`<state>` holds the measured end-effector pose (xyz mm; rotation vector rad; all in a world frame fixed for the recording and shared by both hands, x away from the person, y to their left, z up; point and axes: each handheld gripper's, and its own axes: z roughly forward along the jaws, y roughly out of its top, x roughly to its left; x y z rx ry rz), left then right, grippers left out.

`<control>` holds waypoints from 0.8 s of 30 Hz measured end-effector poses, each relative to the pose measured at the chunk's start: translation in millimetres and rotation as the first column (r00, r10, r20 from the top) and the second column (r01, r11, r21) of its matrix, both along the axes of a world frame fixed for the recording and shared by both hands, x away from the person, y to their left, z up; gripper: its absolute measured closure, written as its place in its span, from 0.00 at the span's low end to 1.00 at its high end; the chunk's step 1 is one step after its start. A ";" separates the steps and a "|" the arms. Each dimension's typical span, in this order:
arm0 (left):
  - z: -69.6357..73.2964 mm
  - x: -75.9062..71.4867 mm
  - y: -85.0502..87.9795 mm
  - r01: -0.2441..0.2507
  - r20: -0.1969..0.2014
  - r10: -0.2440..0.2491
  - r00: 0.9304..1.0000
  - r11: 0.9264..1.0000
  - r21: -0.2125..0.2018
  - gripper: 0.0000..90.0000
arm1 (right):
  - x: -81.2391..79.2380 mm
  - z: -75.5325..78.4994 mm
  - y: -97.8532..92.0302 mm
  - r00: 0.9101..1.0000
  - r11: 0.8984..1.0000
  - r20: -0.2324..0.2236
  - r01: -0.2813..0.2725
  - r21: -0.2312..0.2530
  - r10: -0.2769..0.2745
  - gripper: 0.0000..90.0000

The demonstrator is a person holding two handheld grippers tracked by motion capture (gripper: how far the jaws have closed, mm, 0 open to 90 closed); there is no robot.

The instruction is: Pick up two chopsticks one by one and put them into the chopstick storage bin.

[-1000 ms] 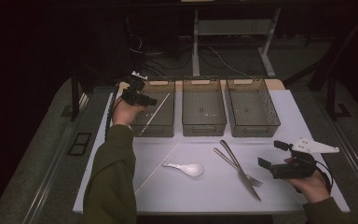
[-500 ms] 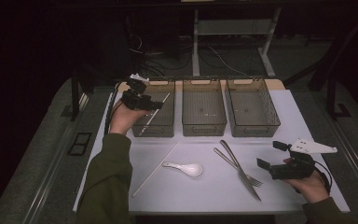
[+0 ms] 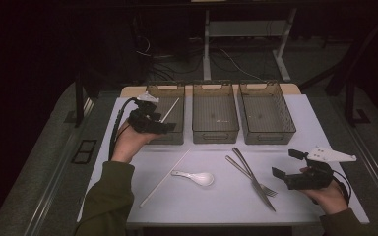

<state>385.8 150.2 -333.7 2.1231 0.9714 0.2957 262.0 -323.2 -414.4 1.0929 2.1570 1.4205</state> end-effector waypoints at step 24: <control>-66.0 -85.5 10.8 0.037 -0.067 -0.033 0.997 0.997 0.066 0.65 | 4.1 -1.0 -0.2 1.000 1.000 -0.002 0.002 -0.001 -0.002 0.04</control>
